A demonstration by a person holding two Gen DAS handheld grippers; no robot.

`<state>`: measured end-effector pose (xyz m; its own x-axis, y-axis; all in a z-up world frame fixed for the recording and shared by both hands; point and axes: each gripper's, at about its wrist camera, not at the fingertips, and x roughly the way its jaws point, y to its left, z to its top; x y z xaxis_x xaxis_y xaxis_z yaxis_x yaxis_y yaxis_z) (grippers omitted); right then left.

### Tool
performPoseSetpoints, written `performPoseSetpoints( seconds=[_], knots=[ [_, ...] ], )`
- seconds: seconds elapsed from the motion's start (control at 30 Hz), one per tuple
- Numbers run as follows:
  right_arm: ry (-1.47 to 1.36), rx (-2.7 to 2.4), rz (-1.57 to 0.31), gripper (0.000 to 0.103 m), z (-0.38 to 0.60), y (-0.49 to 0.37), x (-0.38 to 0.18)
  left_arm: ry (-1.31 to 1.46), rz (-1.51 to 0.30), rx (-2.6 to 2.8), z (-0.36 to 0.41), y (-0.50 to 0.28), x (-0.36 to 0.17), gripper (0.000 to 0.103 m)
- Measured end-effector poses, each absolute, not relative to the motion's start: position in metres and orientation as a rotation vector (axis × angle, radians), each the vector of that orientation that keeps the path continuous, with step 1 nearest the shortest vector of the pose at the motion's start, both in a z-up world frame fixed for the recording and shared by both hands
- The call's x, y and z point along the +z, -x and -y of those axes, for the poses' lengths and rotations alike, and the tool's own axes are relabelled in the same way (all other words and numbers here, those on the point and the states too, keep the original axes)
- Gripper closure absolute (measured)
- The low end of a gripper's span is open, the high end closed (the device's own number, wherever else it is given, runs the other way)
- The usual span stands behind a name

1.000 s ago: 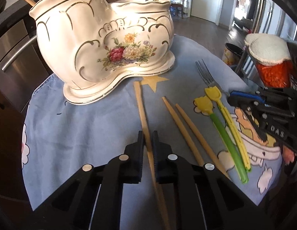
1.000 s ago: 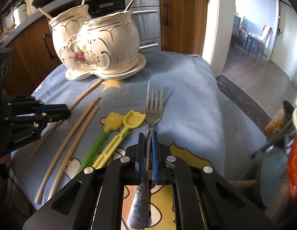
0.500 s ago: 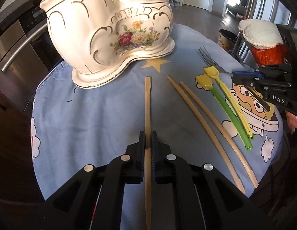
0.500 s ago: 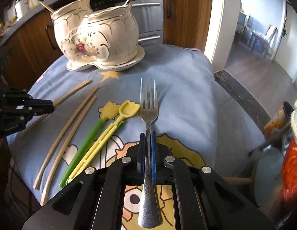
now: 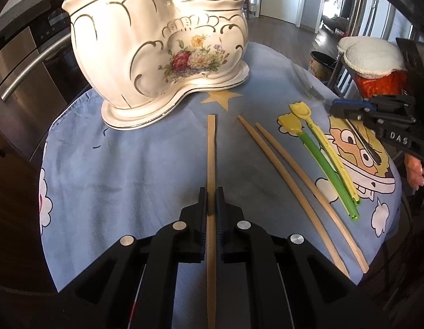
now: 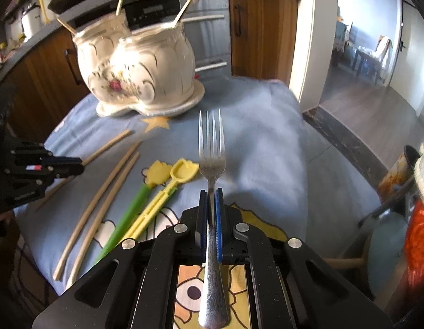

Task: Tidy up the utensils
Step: 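Grasp a wooden chopstick with left while right grasps the silver fork, then carry the chopstick and silver fork up over the utensil holder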

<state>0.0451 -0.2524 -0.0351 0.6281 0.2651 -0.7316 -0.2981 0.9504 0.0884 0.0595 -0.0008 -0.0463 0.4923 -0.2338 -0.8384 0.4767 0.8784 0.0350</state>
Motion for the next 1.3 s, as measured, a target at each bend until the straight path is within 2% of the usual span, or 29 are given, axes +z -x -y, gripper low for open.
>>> performPoseSetpoints(
  seconds=[0.63, 1.03, 1.3],
  knots=[
    [0.028, 0.327, -0.453, 0.097, 0.248, -0.009, 0.037, -0.25, -0.753, -0.459, -0.014, -0.03, 0.003, 0.097],
    [-0.042, 0.378, -0.401, 0.097, 0.248, -0.015, 0.069, -0.135, -0.635, -0.521, -0.026, -0.029, 0.036, 0.097],
    [-0.057, 0.414, -0.352, 0.097, 0.235, -0.033, 0.095, -0.053, -0.455, -0.508, -0.037, -0.045, 0.077, 0.097]
  ],
)
